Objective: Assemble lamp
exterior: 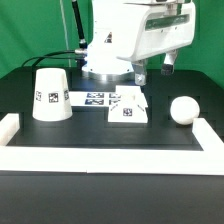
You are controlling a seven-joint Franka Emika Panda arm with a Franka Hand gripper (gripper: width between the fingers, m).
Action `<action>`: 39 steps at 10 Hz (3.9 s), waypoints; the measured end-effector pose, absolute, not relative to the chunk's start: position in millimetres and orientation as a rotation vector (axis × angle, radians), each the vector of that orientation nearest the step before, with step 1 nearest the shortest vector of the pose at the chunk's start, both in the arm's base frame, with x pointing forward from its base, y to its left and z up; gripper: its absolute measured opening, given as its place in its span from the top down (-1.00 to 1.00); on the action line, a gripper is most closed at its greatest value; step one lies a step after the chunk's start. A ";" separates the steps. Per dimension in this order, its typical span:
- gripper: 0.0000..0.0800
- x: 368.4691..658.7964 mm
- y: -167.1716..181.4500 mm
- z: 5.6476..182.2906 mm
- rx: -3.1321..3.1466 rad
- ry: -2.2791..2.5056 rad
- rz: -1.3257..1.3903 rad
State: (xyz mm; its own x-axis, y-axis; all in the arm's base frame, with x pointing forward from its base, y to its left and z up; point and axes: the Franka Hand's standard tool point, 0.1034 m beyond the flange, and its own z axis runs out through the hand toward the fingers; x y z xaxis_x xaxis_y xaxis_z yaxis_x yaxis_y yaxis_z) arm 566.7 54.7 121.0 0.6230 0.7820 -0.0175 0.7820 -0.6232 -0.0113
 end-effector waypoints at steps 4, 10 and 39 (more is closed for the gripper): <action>-0.75 566.6 54.7 120.7 -2.828 -1.362 0.033; -0.75 525.9 32.3 115.5 -2.933 -1.149 0.054; -0.75 412.0 23.9 46.6 -3.093 0.137 0.205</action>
Offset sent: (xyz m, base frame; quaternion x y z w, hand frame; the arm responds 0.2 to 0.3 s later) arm 0.0000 0.0000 0.0000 0.0000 0.0000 0.0000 1.0000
